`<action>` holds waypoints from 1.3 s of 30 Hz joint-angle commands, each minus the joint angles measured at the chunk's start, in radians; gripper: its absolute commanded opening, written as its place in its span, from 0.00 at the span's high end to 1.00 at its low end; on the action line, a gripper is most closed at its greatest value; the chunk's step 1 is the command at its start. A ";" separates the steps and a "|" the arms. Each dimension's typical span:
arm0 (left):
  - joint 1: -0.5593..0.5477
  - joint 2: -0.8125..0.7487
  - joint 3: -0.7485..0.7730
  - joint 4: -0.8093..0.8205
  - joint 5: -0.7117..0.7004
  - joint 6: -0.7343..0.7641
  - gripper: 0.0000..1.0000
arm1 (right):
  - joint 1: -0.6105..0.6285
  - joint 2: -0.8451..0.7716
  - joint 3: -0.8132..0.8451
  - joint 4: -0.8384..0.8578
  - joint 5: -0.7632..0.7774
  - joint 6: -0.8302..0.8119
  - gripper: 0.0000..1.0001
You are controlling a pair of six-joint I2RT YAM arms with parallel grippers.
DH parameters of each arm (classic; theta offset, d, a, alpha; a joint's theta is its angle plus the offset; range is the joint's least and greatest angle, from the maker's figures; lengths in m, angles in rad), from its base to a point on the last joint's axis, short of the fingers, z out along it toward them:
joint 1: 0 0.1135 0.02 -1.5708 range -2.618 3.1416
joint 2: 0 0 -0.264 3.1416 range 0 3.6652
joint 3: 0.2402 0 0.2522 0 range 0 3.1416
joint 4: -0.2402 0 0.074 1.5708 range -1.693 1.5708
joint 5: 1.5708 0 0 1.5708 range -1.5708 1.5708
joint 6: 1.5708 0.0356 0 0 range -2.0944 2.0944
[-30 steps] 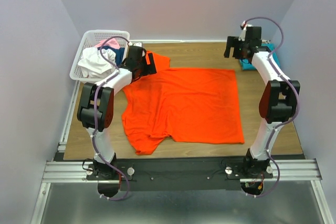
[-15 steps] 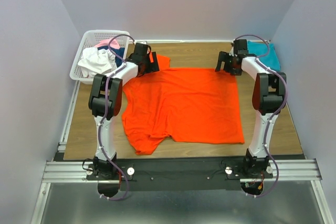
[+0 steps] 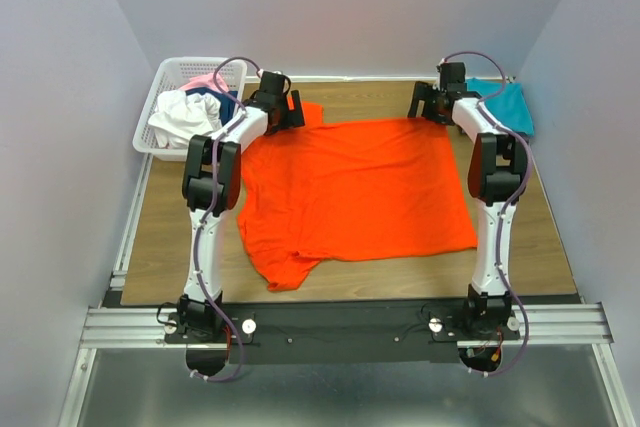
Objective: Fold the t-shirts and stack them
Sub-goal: Flatten the tshirt out
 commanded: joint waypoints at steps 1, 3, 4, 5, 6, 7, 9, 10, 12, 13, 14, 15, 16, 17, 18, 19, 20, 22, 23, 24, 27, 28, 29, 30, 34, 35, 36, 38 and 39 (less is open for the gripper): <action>0.009 0.049 0.074 -0.064 -0.020 0.022 0.02 | -0.002 0.126 0.086 -0.055 0.030 -0.011 0.00; 0.010 0.075 0.123 -0.095 -0.023 0.022 0.02 | -0.002 0.147 0.128 -0.062 0.048 -0.013 0.00; 0.010 0.089 0.137 -0.098 -0.025 0.027 0.02 | -0.001 0.160 0.159 -0.062 0.051 -0.014 0.00; 0.010 0.095 0.148 -0.099 -0.026 0.030 0.02 | -0.004 0.164 0.170 -0.064 0.050 -0.016 0.00; 0.010 0.101 0.157 -0.102 -0.026 0.035 0.02 | -0.004 0.170 0.183 -0.064 0.053 -0.017 0.00; 0.012 0.107 0.185 -0.107 -0.025 0.038 0.02 | -0.002 0.175 0.196 -0.064 0.053 -0.019 0.00; 0.015 0.135 0.220 -0.131 -0.018 0.045 0.02 | -0.004 0.174 0.226 -0.062 0.034 -0.050 0.00; 0.015 0.144 0.261 -0.142 -0.017 0.048 0.02 | -0.002 0.169 0.234 -0.064 0.005 -0.082 0.00; 0.016 0.152 0.307 -0.177 -0.017 0.061 0.02 | 0.001 0.128 0.240 -0.069 -0.028 -0.123 0.00; 0.016 0.147 0.356 -0.188 -0.012 0.062 0.02 | 0.005 0.103 0.234 -0.072 -0.042 -0.155 0.00; 0.016 0.118 0.370 -0.193 -0.006 0.065 0.02 | 0.014 0.071 0.225 -0.073 -0.050 -0.172 0.00; 0.016 0.095 0.377 -0.193 -0.002 0.067 0.02 | 0.024 0.002 0.191 -0.073 -0.052 -0.183 0.00; 0.013 0.031 0.363 -0.190 0.003 0.065 0.02 | 0.045 -0.047 0.164 -0.073 -0.059 -0.206 0.00; 0.010 -0.007 0.342 -0.184 0.003 0.065 0.02 | 0.057 -0.091 0.132 -0.073 -0.059 -0.206 0.00; 0.006 -0.052 0.264 -0.158 0.002 0.061 0.02 | 0.076 -0.189 0.055 -0.072 -0.059 -0.233 0.00; 0.003 -0.098 0.210 -0.142 0.000 0.053 0.02 | 0.096 -0.237 0.011 -0.072 -0.056 -0.235 0.00; 0.000 -0.203 0.146 -0.088 -0.002 0.042 0.02 | 0.143 -0.332 -0.035 -0.070 -0.058 -0.243 0.00; -0.010 -0.314 -0.084 -0.021 0.015 0.016 0.02 | 0.241 -0.410 -0.191 -0.066 -0.071 -0.275 0.00; -0.014 -0.424 -0.166 0.011 0.024 0.006 0.02 | 0.280 -0.452 -0.250 -0.064 -0.071 -0.278 0.00; -0.019 -0.480 -0.242 0.061 0.031 -0.013 0.02 | 0.321 -0.487 -0.307 -0.058 -0.076 -0.281 0.00; -0.049 -0.696 -0.574 0.160 0.018 -0.082 0.02 | 0.484 -0.616 -0.543 -0.001 -0.105 -0.252 0.00; -0.062 -0.750 -0.740 0.190 0.015 -0.093 0.02 | 0.525 -0.651 -0.609 0.023 -0.122 -0.240 0.00; -0.089 -0.851 -0.815 0.224 0.017 -0.129 0.02 | 0.606 -0.700 -0.704 0.067 -0.154 -0.225 0.00; -0.108 -0.897 -0.878 0.241 0.021 -0.139 0.02 | 0.646 -0.727 -0.753 0.094 -0.162 -0.220 0.00; -0.200 -1.071 -1.166 0.272 -0.021 -0.224 0.02 | 0.806 -0.768 -0.895 0.233 -0.238 -0.136 0.00; -0.207 -1.124 -1.202 0.272 -0.034 -0.235 0.02 | 0.850 -0.759 -0.912 0.279 -0.287 -0.096 0.00; -0.218 -1.150 -1.235 0.272 -0.049 -0.257 0.02 | 0.872 -0.730 -0.919 0.289 -0.311 -0.090 0.00; -0.220 -1.201 -1.320 0.280 -0.061 -0.264 0.02 | 0.939 -0.692 -0.929 0.315 -0.293 -0.086 0.00; -0.220 -1.212 -1.358 0.276 -0.060 -0.264 0.02 | 0.956 -0.654 -0.918 0.315 -0.276 -0.091 0.01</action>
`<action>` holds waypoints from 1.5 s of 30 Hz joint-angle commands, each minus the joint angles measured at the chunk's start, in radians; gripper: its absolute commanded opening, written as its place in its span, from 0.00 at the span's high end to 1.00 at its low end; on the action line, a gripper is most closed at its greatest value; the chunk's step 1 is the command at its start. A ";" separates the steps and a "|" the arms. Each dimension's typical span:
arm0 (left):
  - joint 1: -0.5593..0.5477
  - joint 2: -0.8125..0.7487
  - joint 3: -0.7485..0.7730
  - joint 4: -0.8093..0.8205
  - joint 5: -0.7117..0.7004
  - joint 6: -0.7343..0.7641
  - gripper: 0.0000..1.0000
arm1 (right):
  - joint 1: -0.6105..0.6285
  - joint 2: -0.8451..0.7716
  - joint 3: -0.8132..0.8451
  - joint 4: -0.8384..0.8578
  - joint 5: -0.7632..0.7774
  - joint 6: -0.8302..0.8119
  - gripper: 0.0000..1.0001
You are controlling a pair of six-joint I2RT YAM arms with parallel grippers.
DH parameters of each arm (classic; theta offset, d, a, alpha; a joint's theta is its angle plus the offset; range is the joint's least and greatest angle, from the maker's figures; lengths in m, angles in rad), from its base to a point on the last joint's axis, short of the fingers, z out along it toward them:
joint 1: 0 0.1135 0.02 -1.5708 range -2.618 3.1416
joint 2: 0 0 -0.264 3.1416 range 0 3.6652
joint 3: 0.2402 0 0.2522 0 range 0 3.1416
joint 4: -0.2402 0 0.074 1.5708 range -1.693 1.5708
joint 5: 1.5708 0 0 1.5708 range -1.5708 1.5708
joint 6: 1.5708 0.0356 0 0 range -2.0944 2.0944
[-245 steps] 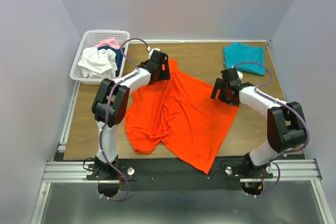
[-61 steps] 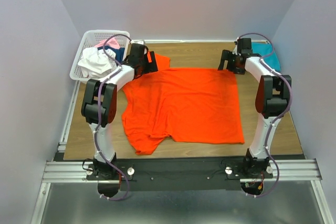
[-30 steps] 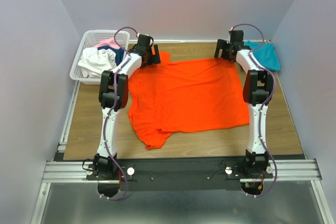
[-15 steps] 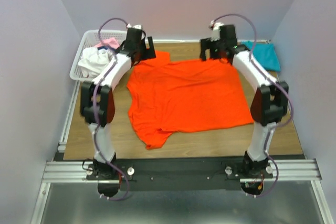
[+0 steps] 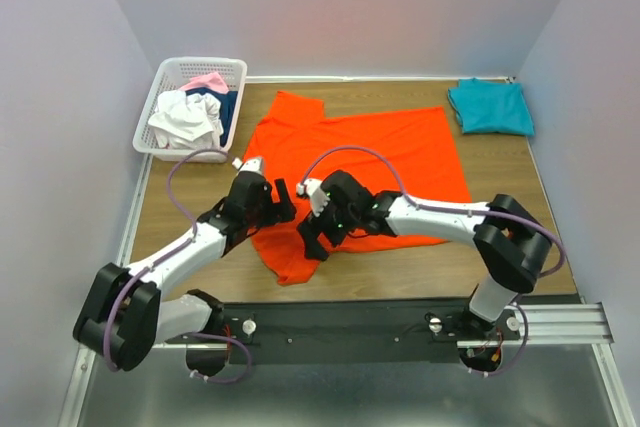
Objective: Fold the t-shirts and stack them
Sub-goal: Flatten the tshirt out
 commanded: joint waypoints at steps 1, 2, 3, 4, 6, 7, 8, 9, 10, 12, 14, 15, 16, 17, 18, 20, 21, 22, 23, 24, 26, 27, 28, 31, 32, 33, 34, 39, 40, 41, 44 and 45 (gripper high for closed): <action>0.002 -0.089 -0.101 0.049 -0.050 -0.066 0.02 | 0.087 0.091 0.014 0.136 -0.015 0.043 0.01; 0.002 -0.104 -0.120 0.056 -0.045 -0.069 0.02 | 0.098 0.110 0.025 0.134 0.003 0.042 0.07; 0.002 -0.112 -0.135 0.072 -0.038 -0.073 0.02 | 0.098 0.130 0.038 0.134 -0.001 0.042 0.08; 0.002 -0.116 -0.156 0.079 -0.036 -0.078 0.02 | 0.098 0.157 0.061 0.134 -0.003 0.043 0.09; 0.002 -0.113 -0.166 0.086 -0.035 -0.080 0.02 | 0.096 0.183 0.080 0.133 0.006 0.042 0.12; 0.000 -0.109 -0.169 0.086 -0.038 -0.081 0.02 | 0.096 0.199 0.086 0.134 0.014 0.042 0.12; 0.000 -0.099 -0.170 0.088 -0.036 -0.080 0.02 | 0.098 0.203 0.094 0.131 0.026 0.045 0.17; 0.000 -0.092 -0.172 0.091 -0.042 -0.081 0.02 | 0.098 0.206 0.092 0.131 0.031 0.045 0.20; 0.002 -0.086 -0.171 0.086 -0.048 -0.081 0.02 | 0.098 0.203 0.089 0.133 0.028 0.046 0.25; 0.000 -0.058 -0.161 0.062 -0.068 -0.090 0.02 | 0.098 0.188 0.074 0.133 0.015 0.048 0.47; 0.002 -0.038 -0.152 0.027 -0.100 -0.096 0.02 | 0.099 0.159 0.057 0.131 0.017 0.058 0.65; 0.002 -0.035 -0.149 0.017 -0.111 -0.099 0.02 | 0.099 0.148 0.036 0.133 0.017 0.062 0.69; 0.003 -0.032 -0.148 0.016 -0.111 -0.101 0.02 | 0.101 0.139 0.025 0.133 0.011 0.068 0.74; 0.002 -0.030 -0.144 0.011 -0.113 -0.109 0.02 | 0.104 0.121 0.013 0.133 0.006 0.074 0.78; 0.003 -0.032 -0.137 -0.006 -0.122 -0.124 0.02 | 0.106 0.111 -0.009 0.134 0.008 0.083 0.80; 0.002 -0.038 -0.138 -0.013 -0.125 -0.132 0.02 | 0.113 0.090 -0.027 0.134 0.014 0.089 0.84; 0.002 -0.038 -0.140 -0.010 -0.128 -0.133 0.02 | 0.119 0.078 -0.035 0.136 0.020 0.094 0.85; 0.002 -0.037 -0.140 -0.010 -0.128 -0.135 0.02 | 0.122 0.055 -0.049 0.134 0.022 0.094 0.89; 0.003 -0.029 -0.137 -0.010 -0.128 -0.133 0.02 | 0.128 0.046 -0.052 0.134 0.019 0.097 0.91; 0.003 -0.023 -0.134 -0.012 -0.127 -0.129 0.02 | 0.129 0.036 -0.058 0.133 0.017 0.104 0.92; 0.002 -0.001 -0.120 -0.024 -0.128 -0.129 0.02 | 0.130 0.012 -0.076 0.134 -0.011 0.121 0.98; 0.002 0.003 -0.117 -0.027 -0.128 -0.130 0.02 | 0.133 0.004 -0.086 0.134 -0.015 0.126 0.98; 0.002 0.008 -0.114 -0.030 -0.131 -0.133 0.02 | 0.136 -0.010 -0.095 0.136 -0.017 0.134 0.98; 0.002 0.008 -0.112 -0.033 -0.133 -0.138 0.02 | 0.142 -0.034 -0.151 0.134 -0.017 0.155 0.99; 0.002 0.006 -0.114 -0.035 -0.133 -0.139 0.02 | 0.145 -0.050 -0.177 0.133 -0.011 0.167 0.99; 0.002 0.005 -0.112 -0.035 -0.133 -0.139 0.02 | 0.144 -0.059 -0.194 0.134 -0.011 0.170 0.99; 0.002 0.005 -0.112 -0.036 -0.133 -0.141 0.02 | 0.145 -0.066 -0.208 0.134 -0.009 0.174 0.99; 0.003 0.014 -0.106 -0.041 -0.136 -0.145 0.02 | 0.149 -0.135 -0.286 0.134 -0.001 0.204 0.97; 0.002 0.016 -0.106 -0.043 -0.137 -0.147 0.02 | 0.150 -0.146 -0.309 0.136 -0.007 0.209 0.97; 0.002 0.020 -0.103 -0.047 -0.137 -0.149 0.02 | 0.159 -0.163 -0.319 0.136 -0.014 0.218 0.97; 0.002 0.023 -0.100 -0.047 -0.140 -0.152 0.02 | 0.182 -0.195 -0.365 0.139 -0.017 0.238 0.94; 0.002 0.025 -0.100 -0.047 -0.142 -0.152 0.02 | 0.188 -0.209 -0.377 0.139 -0.018 0.243 0.94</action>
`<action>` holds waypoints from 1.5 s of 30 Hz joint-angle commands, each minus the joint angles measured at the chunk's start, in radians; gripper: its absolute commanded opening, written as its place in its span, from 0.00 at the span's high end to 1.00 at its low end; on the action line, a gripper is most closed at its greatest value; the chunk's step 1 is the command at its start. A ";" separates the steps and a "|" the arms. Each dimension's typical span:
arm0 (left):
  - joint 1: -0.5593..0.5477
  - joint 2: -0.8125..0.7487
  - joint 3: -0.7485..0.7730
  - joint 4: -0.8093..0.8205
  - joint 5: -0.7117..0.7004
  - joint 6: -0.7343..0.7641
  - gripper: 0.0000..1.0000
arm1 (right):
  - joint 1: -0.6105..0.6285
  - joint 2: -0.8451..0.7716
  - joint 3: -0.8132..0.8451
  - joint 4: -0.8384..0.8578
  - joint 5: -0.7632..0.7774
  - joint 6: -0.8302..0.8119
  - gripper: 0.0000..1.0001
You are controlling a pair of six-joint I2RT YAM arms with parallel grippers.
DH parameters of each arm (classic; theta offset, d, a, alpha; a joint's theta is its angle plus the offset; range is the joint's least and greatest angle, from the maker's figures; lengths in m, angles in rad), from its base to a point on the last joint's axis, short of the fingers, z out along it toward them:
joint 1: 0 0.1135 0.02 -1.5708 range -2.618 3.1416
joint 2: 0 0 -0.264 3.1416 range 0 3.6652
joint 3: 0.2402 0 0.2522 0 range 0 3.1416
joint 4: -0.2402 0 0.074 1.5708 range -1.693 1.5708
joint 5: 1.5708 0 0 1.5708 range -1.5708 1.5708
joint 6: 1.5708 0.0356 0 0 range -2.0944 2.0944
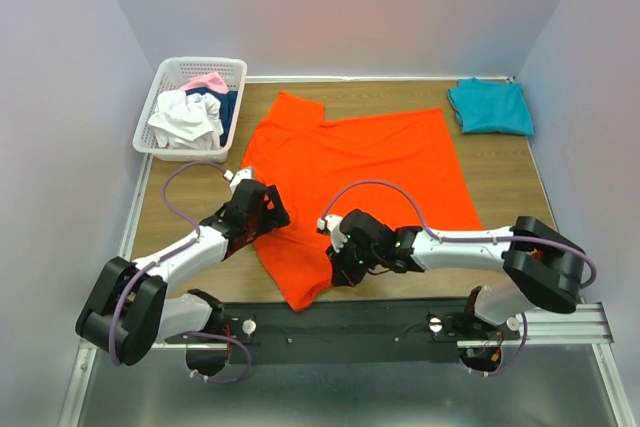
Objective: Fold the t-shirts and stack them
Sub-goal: Flatten the tshirt out
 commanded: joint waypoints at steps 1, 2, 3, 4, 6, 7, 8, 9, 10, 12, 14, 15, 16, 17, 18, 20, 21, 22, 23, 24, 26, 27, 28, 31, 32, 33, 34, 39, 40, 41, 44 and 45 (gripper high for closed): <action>0.000 0.021 0.005 -0.051 -0.039 -0.015 0.02 | 0.044 -0.065 -0.063 0.005 -0.016 0.048 0.93; 0.000 0.021 0.007 -0.053 -0.040 -0.017 0.01 | 0.053 -0.090 -0.089 0.002 -0.017 0.063 0.89; 0.002 0.022 0.007 -0.056 -0.039 -0.018 0.02 | 0.056 -0.102 -0.099 0.002 -0.016 0.069 0.85; 0.002 0.022 0.007 -0.054 -0.039 -0.020 0.02 | 0.058 -0.114 -0.111 0.002 -0.016 0.075 0.81; 0.000 0.018 0.008 -0.057 -0.039 -0.020 0.02 | 0.063 -0.154 -0.134 0.002 -0.014 0.092 0.66; 0.000 0.018 0.010 -0.059 -0.039 -0.018 0.02 | 0.064 -0.171 -0.140 0.002 -0.011 0.098 0.60; 0.000 0.013 0.011 -0.062 -0.039 -0.018 0.02 | 0.064 -0.203 -0.142 0.002 -0.009 0.103 0.44; -0.002 0.010 0.015 -0.067 -0.040 -0.017 0.02 | 0.063 -0.223 -0.143 0.002 -0.009 0.106 0.37; -0.002 0.005 0.016 -0.068 -0.039 -0.015 0.02 | 0.064 -0.242 -0.140 0.001 -0.011 0.109 0.25; 0.000 -0.016 0.021 -0.074 -0.037 -0.014 0.02 | 0.064 -0.303 -0.133 -0.001 0.039 0.135 0.00; -0.003 -0.048 0.034 -0.090 -0.034 -0.012 0.02 | 0.063 -0.341 -0.114 -0.021 0.175 0.199 0.00; -0.005 -0.061 0.041 -0.096 -0.036 -0.013 0.02 | 0.063 -0.360 -0.102 -0.039 0.238 0.225 0.00; -0.006 -0.088 0.053 -0.110 -0.036 -0.017 0.02 | 0.063 -0.387 -0.078 -0.083 0.374 0.268 0.00; -0.008 -0.099 0.060 -0.113 -0.037 -0.017 0.02 | 0.060 -0.398 -0.067 -0.107 0.442 0.293 0.00; -0.008 -0.111 0.071 -0.114 -0.039 -0.017 0.02 | 0.055 -0.406 -0.059 -0.125 0.505 0.308 0.00; -0.008 -0.123 0.117 -0.123 -0.068 -0.003 0.02 | 0.029 -0.414 -0.022 -0.182 0.602 0.336 0.00; -0.008 -0.113 0.142 -0.136 -0.094 0.008 0.02 | -0.033 -0.405 -0.002 -0.202 0.638 0.351 0.00; -0.006 -0.101 0.200 -0.145 -0.106 0.017 0.02 | -0.078 -0.397 0.027 -0.225 0.629 0.354 0.00; -0.008 -0.058 0.231 -0.153 -0.116 0.034 0.02 | -0.189 -0.386 0.044 -0.231 0.586 0.354 0.00; -0.008 -0.032 0.260 -0.151 -0.128 0.048 0.02 | -0.248 -0.375 0.057 -0.231 0.569 0.358 0.00; -0.005 0.028 0.341 -0.148 -0.132 0.063 0.02 | -0.354 -0.319 0.099 -0.231 0.544 0.353 0.00; -0.003 0.097 0.370 -0.146 -0.134 0.074 0.02 | -0.435 -0.291 0.157 -0.231 0.543 0.332 0.00; 0.003 0.134 0.431 -0.134 -0.123 0.097 0.02 | -0.468 -0.255 0.200 -0.233 0.532 0.330 0.00; 0.037 0.304 0.533 -0.145 -0.100 0.140 0.02 | -0.601 -0.094 0.355 -0.231 0.440 0.279 0.00; 0.043 0.389 0.610 -0.156 -0.106 0.151 0.02 | -0.659 -0.008 0.387 -0.233 0.394 0.241 0.00; 0.047 0.430 0.648 -0.163 -0.111 0.161 0.02 | -0.686 0.028 0.444 -0.231 0.371 0.223 0.00; 0.064 0.509 0.718 -0.177 -0.105 0.184 0.02 | -0.738 0.063 0.473 -0.231 0.356 0.203 0.00; 0.098 0.737 0.933 -0.238 -0.063 0.229 0.02 | -0.851 0.293 0.646 -0.256 0.320 0.138 0.00; 0.098 0.764 0.962 -0.263 -0.080 0.230 0.02 | -0.867 0.350 0.666 -0.256 0.311 0.132 0.00; 0.103 0.816 1.020 -0.275 -0.086 0.230 0.02 | -0.890 0.373 0.698 -0.256 0.311 0.123 0.00; 0.109 0.881 1.105 -0.295 -0.076 0.235 0.02 | -0.911 0.457 0.736 -0.257 0.326 0.114 0.00; 0.116 0.922 1.123 -0.301 -0.068 0.243 0.02 | -0.924 0.473 0.755 -0.256 0.331 0.111 0.00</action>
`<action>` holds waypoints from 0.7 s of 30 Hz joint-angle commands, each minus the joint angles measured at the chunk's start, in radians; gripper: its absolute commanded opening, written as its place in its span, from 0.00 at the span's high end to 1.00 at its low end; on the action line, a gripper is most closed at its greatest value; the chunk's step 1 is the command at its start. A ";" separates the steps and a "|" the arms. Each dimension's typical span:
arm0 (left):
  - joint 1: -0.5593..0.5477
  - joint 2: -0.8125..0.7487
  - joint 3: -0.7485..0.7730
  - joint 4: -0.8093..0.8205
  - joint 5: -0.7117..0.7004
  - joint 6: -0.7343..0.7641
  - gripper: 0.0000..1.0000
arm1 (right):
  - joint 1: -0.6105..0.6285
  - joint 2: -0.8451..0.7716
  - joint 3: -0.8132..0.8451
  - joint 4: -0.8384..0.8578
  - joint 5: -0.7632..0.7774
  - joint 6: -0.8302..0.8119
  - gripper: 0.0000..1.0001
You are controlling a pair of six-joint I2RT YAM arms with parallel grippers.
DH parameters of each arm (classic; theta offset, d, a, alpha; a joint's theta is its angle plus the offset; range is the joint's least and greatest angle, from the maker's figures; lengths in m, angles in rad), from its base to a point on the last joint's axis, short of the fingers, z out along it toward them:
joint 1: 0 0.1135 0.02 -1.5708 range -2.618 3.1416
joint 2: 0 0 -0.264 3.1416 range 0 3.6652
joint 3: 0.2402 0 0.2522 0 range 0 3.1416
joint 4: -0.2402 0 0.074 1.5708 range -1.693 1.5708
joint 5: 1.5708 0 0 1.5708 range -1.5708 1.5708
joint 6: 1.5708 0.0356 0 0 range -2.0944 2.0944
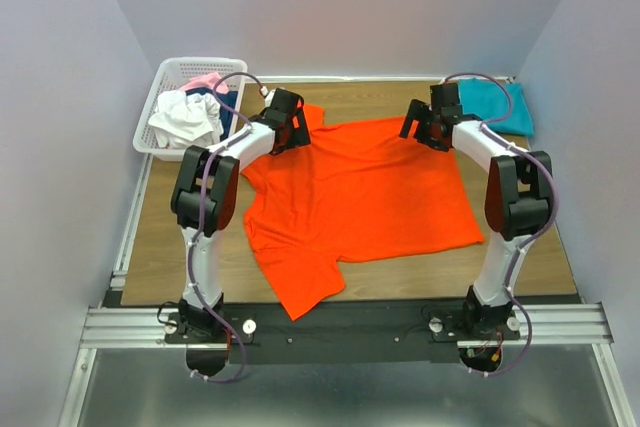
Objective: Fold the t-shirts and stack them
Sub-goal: Flatten the tshirt out
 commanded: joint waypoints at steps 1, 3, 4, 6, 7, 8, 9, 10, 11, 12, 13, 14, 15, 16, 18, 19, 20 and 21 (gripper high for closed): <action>0.014 0.083 0.100 -0.073 0.010 0.040 0.02 | -0.025 0.072 0.071 -0.035 -0.022 -0.046 0.00; 0.020 0.148 0.169 -0.090 0.013 0.048 0.02 | -0.040 0.115 0.078 -0.035 -0.028 -0.032 0.00; 0.025 0.172 0.218 -0.121 0.016 0.053 0.02 | -0.043 0.127 0.079 -0.035 -0.030 -0.027 0.00; 0.028 0.220 0.257 -0.135 0.027 0.062 0.02 | -0.059 0.153 0.074 -0.035 -0.007 -0.012 0.00; 0.029 0.232 0.275 -0.141 0.038 0.076 0.02 | -0.063 0.159 0.072 -0.035 -0.007 -0.009 0.00; 0.031 0.247 0.315 -0.145 0.041 0.080 0.02 | -0.068 0.164 0.069 -0.035 -0.013 -0.004 0.00; 0.032 0.276 0.338 -0.155 0.041 0.083 0.02 | -0.079 0.174 0.069 -0.035 -0.027 -0.003 0.00; 0.035 0.292 0.361 -0.174 0.042 0.086 0.02 | -0.079 0.181 0.072 -0.035 -0.025 0.000 0.00; 0.043 0.327 0.410 -0.182 0.044 0.090 0.02 | -0.082 0.185 0.078 -0.035 -0.021 0.006 0.00; 0.049 0.346 0.436 -0.193 0.050 0.091 0.02 | -0.083 0.191 0.085 -0.033 -0.019 0.006 0.00; 0.060 0.363 0.487 -0.213 0.067 0.093 0.02 | -0.083 0.211 0.104 -0.035 -0.033 0.006 0.00; 0.063 0.393 0.518 -0.234 0.061 0.091 0.02 | -0.085 0.222 0.114 -0.035 -0.039 0.006 0.00; 0.065 0.404 0.539 -0.242 0.055 0.097 0.02 | -0.085 0.240 0.123 -0.035 -0.069 0.006 0.00; 0.066 0.410 0.555 -0.238 0.055 0.103 0.02 | -0.085 0.243 0.129 -0.036 -0.076 0.008 0.00; 0.071 0.430 0.593 -0.225 0.068 0.120 0.02 | -0.088 0.247 0.123 -0.035 -0.067 0.029 0.00; 0.074 0.439 0.610 -0.233 0.081 0.126 0.02 | -0.089 0.244 0.120 -0.035 -0.062 0.032 0.00; 0.078 0.458 0.648 -0.237 0.084 0.134 0.02 | -0.091 0.236 0.111 -0.035 -0.048 0.038 0.00; 0.081 0.467 0.666 -0.247 0.087 0.139 0.02 | -0.091 0.230 0.106 -0.035 -0.018 0.042 0.00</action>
